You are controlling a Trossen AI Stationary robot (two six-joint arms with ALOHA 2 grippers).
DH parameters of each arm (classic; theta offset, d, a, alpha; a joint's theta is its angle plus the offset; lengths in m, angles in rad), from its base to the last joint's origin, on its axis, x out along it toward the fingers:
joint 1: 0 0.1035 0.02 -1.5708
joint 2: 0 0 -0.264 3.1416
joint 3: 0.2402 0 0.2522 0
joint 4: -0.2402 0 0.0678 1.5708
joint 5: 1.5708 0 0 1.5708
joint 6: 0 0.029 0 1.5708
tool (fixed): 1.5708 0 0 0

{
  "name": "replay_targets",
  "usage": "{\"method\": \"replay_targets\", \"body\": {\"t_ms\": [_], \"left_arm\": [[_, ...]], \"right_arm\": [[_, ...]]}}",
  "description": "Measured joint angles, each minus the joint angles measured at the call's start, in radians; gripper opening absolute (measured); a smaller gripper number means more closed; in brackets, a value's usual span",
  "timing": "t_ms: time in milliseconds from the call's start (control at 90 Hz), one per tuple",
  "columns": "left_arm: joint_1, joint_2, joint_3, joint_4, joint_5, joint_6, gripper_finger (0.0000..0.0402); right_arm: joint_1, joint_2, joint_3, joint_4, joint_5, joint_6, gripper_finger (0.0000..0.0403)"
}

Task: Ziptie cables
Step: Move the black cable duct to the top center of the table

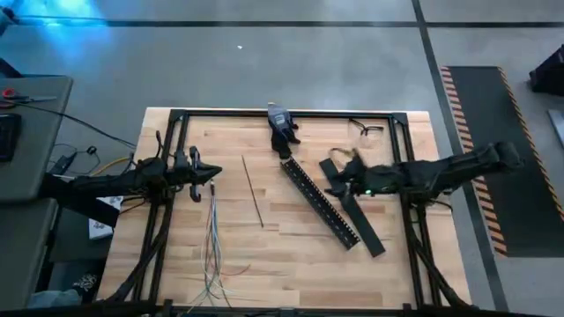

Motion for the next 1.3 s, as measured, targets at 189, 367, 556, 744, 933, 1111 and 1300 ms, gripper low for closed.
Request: {"method": "replay_targets", "body": {"t_ms": [189,367,556,744,933,1111,1300], "left_arm": [[0.000,0.000,0.000,0.000,0.000,0.001,0.0000],[0.000,0.000,0.000,0.000,0.001,0.001,0.0000],[0.000,0.000,0.000,0.000,0.003,0.001,0.0000],[0.000,0.000,0.000,-0.001,0.003,-0.007,0.0000],[0.000,0.000,0.000,-0.001,0.004,-0.009,0.0000],[0.000,0.000,0.000,-0.001,0.005,-0.016,0.0000],[0.000,0.000,0.000,-0.001,0.006,-0.035,0.0000]], "right_arm": [[0.021,0.263,0.163,-0.129,0.001,0.086,0.0312],[-0.005,0.492,0.317,-0.306,0.027,0.138,0.0336],[-0.090,0.645,0.409,-0.472,-0.003,0.158,0.0337],[-0.157,0.690,0.378,-0.453,-0.087,0.134,0.0337],[-0.159,0.690,0.366,-0.412,-0.110,0.117,0.0335],[-0.159,0.690,0.313,-0.373,-0.148,0.140,0.0313],[-0.157,0.691,0.275,-0.337,-0.174,0.155,0.0275]]}}
